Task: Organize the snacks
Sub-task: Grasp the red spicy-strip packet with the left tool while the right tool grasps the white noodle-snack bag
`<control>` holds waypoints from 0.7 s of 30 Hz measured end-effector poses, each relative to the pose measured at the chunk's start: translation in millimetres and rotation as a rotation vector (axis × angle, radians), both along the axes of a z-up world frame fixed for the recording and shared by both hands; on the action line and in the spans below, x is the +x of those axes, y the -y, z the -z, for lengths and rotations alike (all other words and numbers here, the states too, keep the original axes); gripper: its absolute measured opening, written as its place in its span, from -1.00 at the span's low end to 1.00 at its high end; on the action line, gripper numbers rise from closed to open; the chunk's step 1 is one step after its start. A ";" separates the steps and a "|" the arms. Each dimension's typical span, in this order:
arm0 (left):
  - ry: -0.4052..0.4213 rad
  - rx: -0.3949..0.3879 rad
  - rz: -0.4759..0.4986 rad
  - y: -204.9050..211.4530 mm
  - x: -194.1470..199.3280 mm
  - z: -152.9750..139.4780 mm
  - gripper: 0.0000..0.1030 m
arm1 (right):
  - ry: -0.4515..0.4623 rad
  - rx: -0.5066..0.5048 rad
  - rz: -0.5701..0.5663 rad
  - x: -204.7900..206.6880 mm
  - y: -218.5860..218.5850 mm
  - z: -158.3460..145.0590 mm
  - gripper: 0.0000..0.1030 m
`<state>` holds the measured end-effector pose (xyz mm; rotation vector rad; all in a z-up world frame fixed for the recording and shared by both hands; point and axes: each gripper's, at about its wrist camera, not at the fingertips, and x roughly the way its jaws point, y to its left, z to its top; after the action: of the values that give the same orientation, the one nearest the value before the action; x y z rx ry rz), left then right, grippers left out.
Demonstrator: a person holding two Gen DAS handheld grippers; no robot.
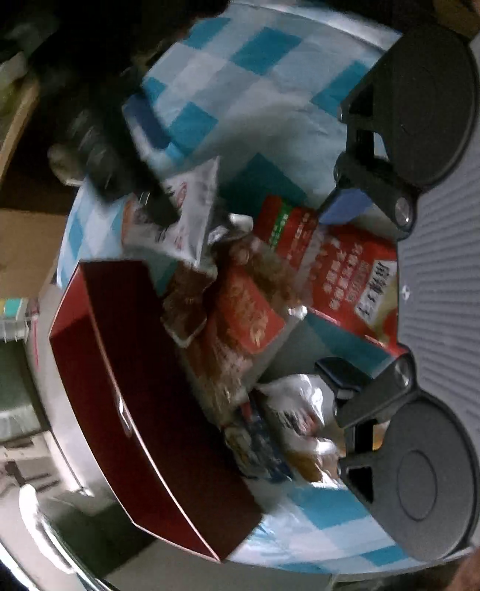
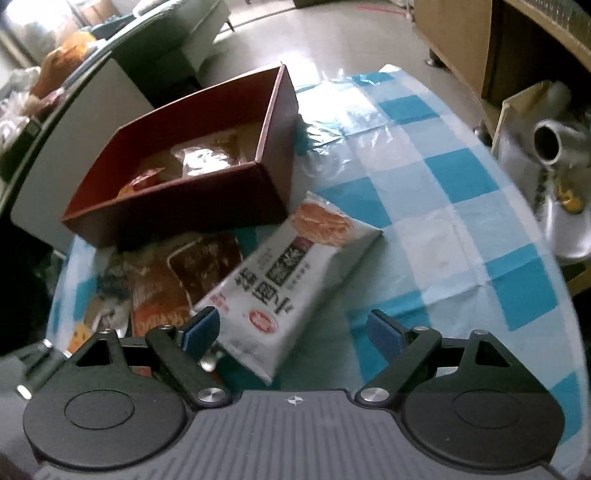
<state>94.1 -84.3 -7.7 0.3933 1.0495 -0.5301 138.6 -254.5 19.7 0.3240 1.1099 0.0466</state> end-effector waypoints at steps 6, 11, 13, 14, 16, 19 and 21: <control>-0.050 -0.042 -0.030 -6.3 -17.5 -2.6 0.05 | -0.014 -0.085 -0.022 22.5 -22.3 12.4 0.76; -0.059 -0.049 0.021 -16.4 -47.2 -3.0 0.03 | 0.013 -0.109 -0.050 23.6 -25.8 14.9 0.48; -0.079 -0.063 0.030 -22.9 -52.4 -4.3 0.03 | 0.021 -0.131 -0.083 13.4 -29.2 10.6 0.31; -0.091 -0.073 0.028 -25.3 -52.4 -5.0 0.03 | 0.023 -0.149 -0.105 7.0 -30.8 9.5 0.11; -0.118 -0.095 0.017 -32.0 -50.9 -6.9 0.03 | 0.007 -0.122 -0.121 -5.5 -27.0 8.4 -0.08; -0.124 -0.116 -0.030 -42.0 -45.6 -9.2 0.03 | -0.012 -0.121 -0.101 -20.4 -15.8 6.4 -0.06; -0.124 -0.127 -0.059 -42.7 -42.2 -11.1 0.03 | -0.005 -0.100 -0.024 -22.6 -4.0 3.5 0.03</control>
<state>51.9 -41.6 3.4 0.2184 1.1367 -0.5706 116.0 -250.5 16.1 0.2214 1.1168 0.0116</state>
